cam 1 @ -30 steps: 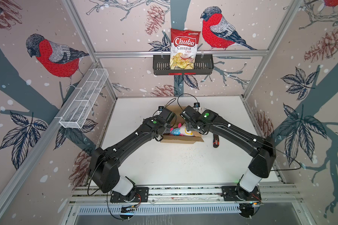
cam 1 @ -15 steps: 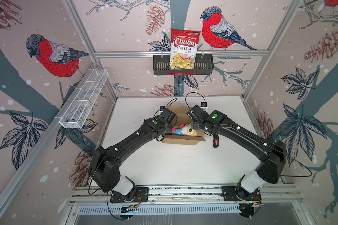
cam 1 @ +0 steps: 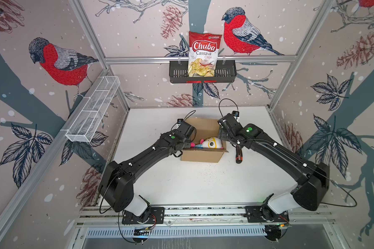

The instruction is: Unpack the express box

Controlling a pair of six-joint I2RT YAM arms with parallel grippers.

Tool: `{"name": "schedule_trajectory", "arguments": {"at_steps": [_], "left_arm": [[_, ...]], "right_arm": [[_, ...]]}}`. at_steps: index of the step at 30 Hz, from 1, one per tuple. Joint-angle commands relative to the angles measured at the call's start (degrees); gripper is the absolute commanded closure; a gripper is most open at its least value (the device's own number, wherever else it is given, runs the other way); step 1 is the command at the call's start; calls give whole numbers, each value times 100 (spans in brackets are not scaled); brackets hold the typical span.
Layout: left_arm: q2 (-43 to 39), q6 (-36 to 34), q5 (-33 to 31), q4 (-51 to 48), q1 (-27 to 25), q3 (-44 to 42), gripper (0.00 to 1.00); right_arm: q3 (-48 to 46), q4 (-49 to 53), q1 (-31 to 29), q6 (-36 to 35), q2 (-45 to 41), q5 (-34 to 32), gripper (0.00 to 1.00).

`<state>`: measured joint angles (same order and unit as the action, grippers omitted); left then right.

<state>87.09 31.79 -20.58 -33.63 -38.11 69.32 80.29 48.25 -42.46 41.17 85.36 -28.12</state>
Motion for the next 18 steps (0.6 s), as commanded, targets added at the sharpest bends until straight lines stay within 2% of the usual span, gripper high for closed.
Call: {"name": "schedule_trajectory", "arguments": {"at_steps": [1,10,18], "left_arm": [[51,143,-394,-293,15,-45,87],[150,126,-419,-132,22,-108,88],[-35,8,-343,176,21,-288,89]], "right_arm": [[-227,1354,181,-288,-30,-327,21],[-580,1257,446,-446,-273,-185,22],[-1049,198,480,-848,-551,602,23]]}}
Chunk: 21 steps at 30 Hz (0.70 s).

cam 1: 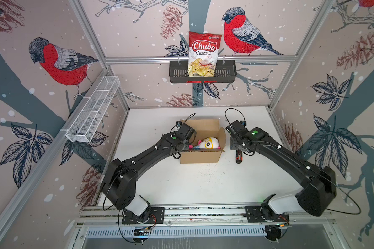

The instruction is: Unpack the express box

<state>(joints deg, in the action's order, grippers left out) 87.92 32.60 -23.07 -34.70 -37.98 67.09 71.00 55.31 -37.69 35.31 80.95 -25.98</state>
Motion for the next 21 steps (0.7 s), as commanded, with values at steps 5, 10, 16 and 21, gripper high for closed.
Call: {"name": "schedule_trajectory", "arguments": {"at_steps": [5,10,16,21], "left_arm": [[-240,-113,-127,326,8,-98,88],[-233,-135,-136,323,3,-75,89],[-231,-105,-109,339,4,-106,89],[-319,-104,-113,403,2,-205,89]], "right_arm": [[52,-286,0,-94,-143,282,23],[688,188,-222,59,-336,-236,27],[1273,81,-941,-94,-203,-279,35],[1276,-405,-1142,-285,240,182,39]]}}
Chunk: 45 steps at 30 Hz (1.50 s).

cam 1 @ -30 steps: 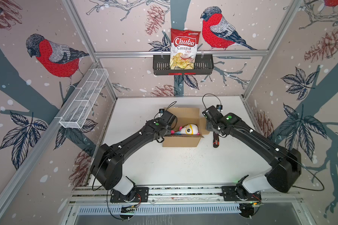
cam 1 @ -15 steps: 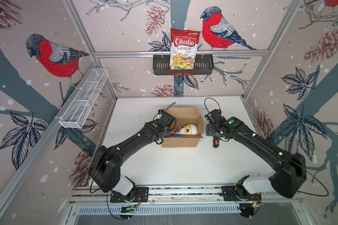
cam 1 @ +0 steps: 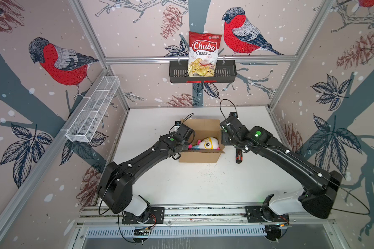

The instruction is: Unpack the express box

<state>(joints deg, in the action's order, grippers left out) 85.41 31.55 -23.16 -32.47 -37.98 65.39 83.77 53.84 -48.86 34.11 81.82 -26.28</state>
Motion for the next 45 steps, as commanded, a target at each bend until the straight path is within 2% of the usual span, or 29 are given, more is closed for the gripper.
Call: {"name": "schedule_trajectory", "arguments": {"at_steps": [1,4,12,16,22,25,32,38,45], "left_arm": [[-75,-2,-102,172,8,-43,89],[-60,-15,-116,179,3,-68,89],[-30,-17,-86,241,1,-93,89],[-33,-12,-92,250,4,-104,89],[-68,-3,-98,250,9,-131,89],[-87,0,-102,245,7,-155,90],[-121,5,-104,320,3,-228,90],[-163,17,-97,434,6,-305,90],[-130,26,-140,547,8,-337,91]], "right_arm": [[-1,-326,-13,-174,226,269,40],[99,-415,-45,-195,470,421,43],[1133,351,-607,-72,933,-456,44],[1289,348,-719,-119,1062,-457,46],[960,15,-523,-141,1169,-19,52],[732,-39,-293,-97,1163,200,52],[289,-85,105,-138,1004,254,50],[-137,-673,300,-378,827,773,47],[-314,-743,461,-379,965,905,47]]}}
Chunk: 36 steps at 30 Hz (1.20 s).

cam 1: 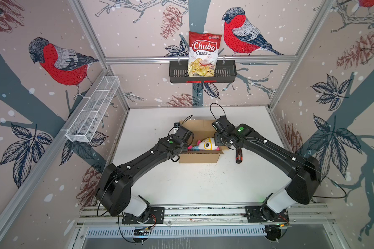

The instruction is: Unpack the express box

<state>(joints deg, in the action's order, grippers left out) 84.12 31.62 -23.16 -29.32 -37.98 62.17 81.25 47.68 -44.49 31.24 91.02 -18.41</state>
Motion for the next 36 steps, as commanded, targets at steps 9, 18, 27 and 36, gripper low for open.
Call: {"name": "schedule_trajectory", "arguments": {"at_steps": [9,18,27,36], "left_arm": [[43,35,-101,525,8,-150,92],[52,50,30,921,6,-230,92],[192,60,172,1182,9,-149,91],[287,-59,193,1270,10,93,90]], "right_arm": [[-349,-482,183,-123,153,406,49],[-488,-848,255,-136,160,836,63],[-567,-842,274,-53,131,927,84],[-634,-729,228,165,-107,1002,84]]}}
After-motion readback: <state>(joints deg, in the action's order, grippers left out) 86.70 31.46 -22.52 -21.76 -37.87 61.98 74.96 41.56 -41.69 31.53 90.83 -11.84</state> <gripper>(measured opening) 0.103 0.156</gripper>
